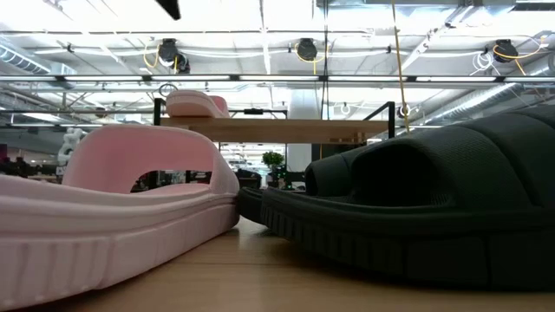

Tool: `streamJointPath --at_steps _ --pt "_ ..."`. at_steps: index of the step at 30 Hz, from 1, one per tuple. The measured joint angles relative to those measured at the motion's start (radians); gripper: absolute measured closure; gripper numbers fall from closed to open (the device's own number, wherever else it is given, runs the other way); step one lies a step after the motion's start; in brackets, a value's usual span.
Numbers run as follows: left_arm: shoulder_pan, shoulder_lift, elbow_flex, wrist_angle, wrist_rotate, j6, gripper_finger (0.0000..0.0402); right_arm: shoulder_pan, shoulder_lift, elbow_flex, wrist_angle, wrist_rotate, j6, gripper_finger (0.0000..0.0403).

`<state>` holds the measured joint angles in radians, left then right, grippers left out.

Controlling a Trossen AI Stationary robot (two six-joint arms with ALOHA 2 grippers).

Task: Pick and place slides into the shelf
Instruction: Put the pink slipper on the shelf

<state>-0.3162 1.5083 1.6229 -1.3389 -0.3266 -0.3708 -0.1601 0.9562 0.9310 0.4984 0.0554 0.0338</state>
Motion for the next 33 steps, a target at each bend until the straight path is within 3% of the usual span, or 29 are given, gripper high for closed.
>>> streamJointPath --at_steps 6,10,14,22,33 --pt "-0.168 0.155 -0.014 0.165 0.150 -0.216 0.0192 -0.033 0.000 0.000 -0.007 -0.003 0.003 0.0193" --pt "-0.256 0.293 0.043 0.327 0.157 -0.337 0.0192 -0.033 -0.004 0.000 -0.035 -0.006 0.034 0.0193" --pt "-0.290 0.452 0.161 0.342 0.107 -0.414 0.0193 -0.033 -0.019 0.000 -0.094 -0.075 0.084 0.0193" --pt "-0.287 0.707 0.358 -0.009 0.094 -0.530 0.0193 -0.032 -0.061 0.000 -0.146 -0.285 0.158 0.0193" --pt "-0.286 0.728 0.360 -0.031 0.006 -0.545 0.0193 -0.032 -0.097 0.000 -0.148 -0.321 0.165 0.0193"
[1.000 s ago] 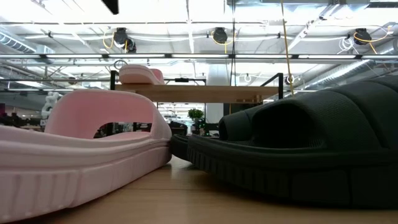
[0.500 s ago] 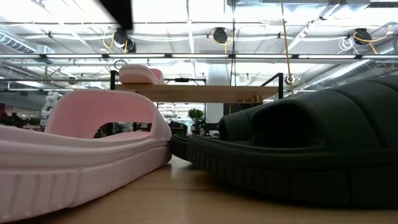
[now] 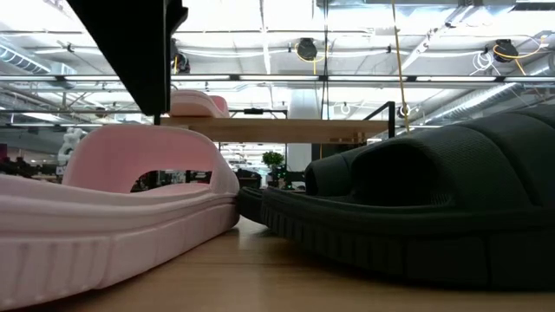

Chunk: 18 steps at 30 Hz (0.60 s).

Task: Pick and place slides into the shelf
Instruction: Put the pink slipper on the shelf

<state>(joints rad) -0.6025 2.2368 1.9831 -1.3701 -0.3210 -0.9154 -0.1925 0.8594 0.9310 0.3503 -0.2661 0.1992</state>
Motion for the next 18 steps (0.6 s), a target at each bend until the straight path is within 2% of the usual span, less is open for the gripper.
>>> streamJointPath --at_steps 12,18 --pt "0.005 0.000 -0.030 0.010 -0.021 0.016 0.0193 0.000 0.000 0.000 -0.001 0.000 -0.002 0.0193" --pt "0.010 0.000 -0.074 0.075 0.024 0.028 0.0192 0.000 0.000 0.000 -0.003 0.000 -0.002 0.0193"
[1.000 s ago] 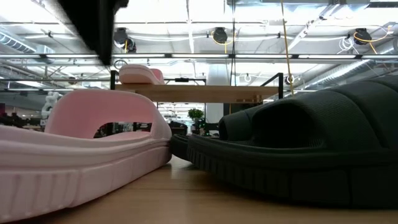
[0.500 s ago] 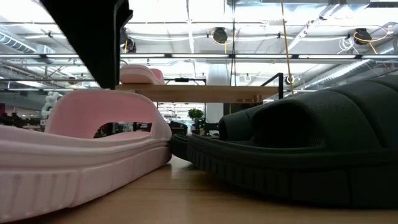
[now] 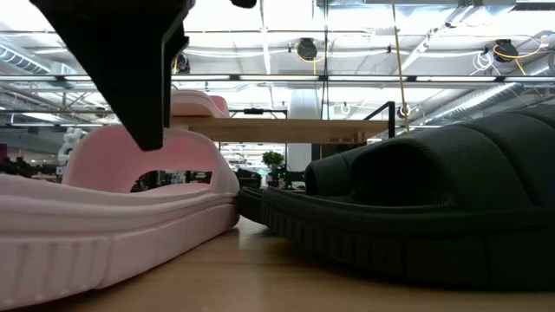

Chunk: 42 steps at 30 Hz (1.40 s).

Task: Pick and place slides into the shelf
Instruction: Put the pink slipper on the shelf

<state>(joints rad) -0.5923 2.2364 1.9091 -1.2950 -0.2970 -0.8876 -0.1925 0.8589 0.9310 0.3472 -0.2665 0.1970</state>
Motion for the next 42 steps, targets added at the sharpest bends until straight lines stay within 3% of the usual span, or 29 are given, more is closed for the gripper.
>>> streamJointPath --at_steps 10,22,28,38,42 --pt "0.006 0.000 -0.019 -0.045 -0.097 -0.060 0.0210 0.000 0.000 0.000 -0.002 -0.001 0.000 0.0193" --pt "0.039 0.000 -0.075 -0.021 -0.141 -0.030 0.0311 0.000 0.000 0.000 -0.022 -0.002 0.000 0.0193" --pt "0.038 -0.003 -0.100 -0.014 -0.124 -0.032 0.0391 0.000 0.000 0.000 -0.067 -0.002 -0.001 0.0193" --pt "0.026 0.003 0.047 -0.267 -0.142 -0.117 0.0399 0.000 0.000 0.000 -0.069 -0.002 0.000 0.0193" --pt "0.005 -0.022 0.117 -0.276 -0.184 -0.099 0.0400 0.000 0.000 0.000 -0.068 -0.001 0.000 0.0193"
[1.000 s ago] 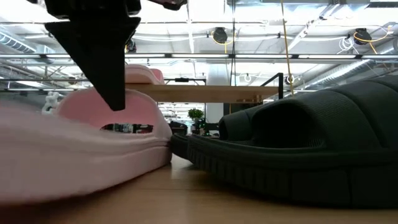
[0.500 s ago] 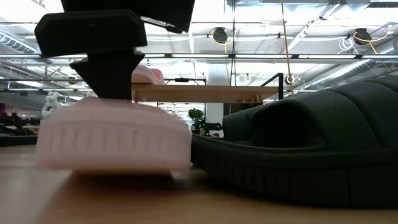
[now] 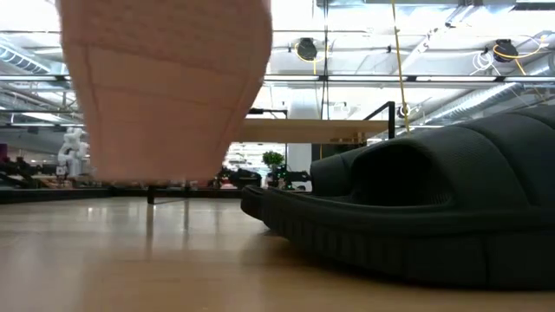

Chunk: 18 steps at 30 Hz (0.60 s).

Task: Pick and place slides into the shelf
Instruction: Put the pink slipper on the shelf

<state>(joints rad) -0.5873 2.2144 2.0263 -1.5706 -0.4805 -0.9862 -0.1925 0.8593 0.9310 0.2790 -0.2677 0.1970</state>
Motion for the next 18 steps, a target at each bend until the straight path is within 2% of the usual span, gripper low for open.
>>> streamJointPath --at_steps 6,10,15,18 --pt "-0.009 -0.077 0.068 0.000 -0.067 0.018 0.0401 0.000 0.000 0.000 0.016 0.001 0.000 0.0193" --pt "0.005 -0.144 0.073 -0.003 -0.124 0.095 0.0401 0.000 0.000 0.000 0.071 0.005 0.019 0.0193" --pt "0.054 -0.216 0.079 -0.002 -0.199 0.253 0.0401 -0.001 0.000 0.000 0.165 0.014 0.026 0.0193" --pt "0.102 -0.252 0.094 0.000 -0.231 0.386 0.0401 0.000 -0.002 0.000 0.179 0.069 0.026 0.0193"
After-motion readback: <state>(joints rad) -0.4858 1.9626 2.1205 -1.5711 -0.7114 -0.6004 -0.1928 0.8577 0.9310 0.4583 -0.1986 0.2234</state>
